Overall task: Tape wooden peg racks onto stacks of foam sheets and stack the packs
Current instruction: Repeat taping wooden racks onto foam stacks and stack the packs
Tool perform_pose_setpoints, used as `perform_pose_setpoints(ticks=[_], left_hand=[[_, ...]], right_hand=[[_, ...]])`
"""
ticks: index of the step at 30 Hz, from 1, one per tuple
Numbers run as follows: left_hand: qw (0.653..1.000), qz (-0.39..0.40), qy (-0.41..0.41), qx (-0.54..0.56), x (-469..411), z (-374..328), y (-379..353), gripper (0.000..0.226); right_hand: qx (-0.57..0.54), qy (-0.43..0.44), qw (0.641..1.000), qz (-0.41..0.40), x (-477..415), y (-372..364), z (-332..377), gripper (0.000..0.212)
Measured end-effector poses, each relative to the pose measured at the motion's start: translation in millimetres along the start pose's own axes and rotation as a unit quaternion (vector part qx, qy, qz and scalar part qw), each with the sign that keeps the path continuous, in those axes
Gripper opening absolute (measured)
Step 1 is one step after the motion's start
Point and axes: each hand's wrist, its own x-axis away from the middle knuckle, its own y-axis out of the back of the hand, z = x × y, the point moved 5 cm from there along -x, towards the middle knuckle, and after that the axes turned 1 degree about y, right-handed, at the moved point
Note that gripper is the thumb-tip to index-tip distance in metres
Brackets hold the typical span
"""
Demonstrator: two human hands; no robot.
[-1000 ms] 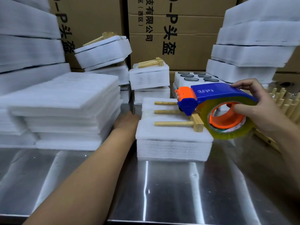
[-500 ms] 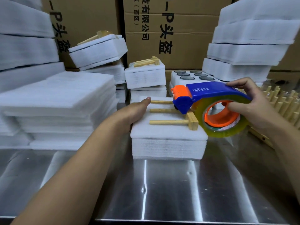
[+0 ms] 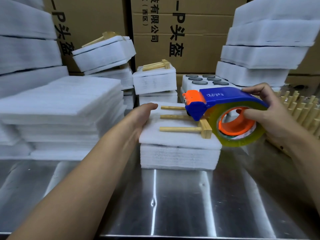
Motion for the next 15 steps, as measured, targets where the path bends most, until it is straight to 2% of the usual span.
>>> perform_pose_setpoints(ticks=[7, 15], left_hand=[[1.000, 0.011, 0.012, 0.013, -2.6, 0.1, 1.3, 0.015], [0.997, 0.014, 0.065, 0.027, -7.2, 8.4, 3.9, 0.022]], right_hand=[[-0.020, -0.002, 1.000, 0.000, -2.0, 2.0, -6.2, 0.054], [-0.039, -0.009, 0.999, 0.004, -1.7, 4.1, -9.7, 0.053]])
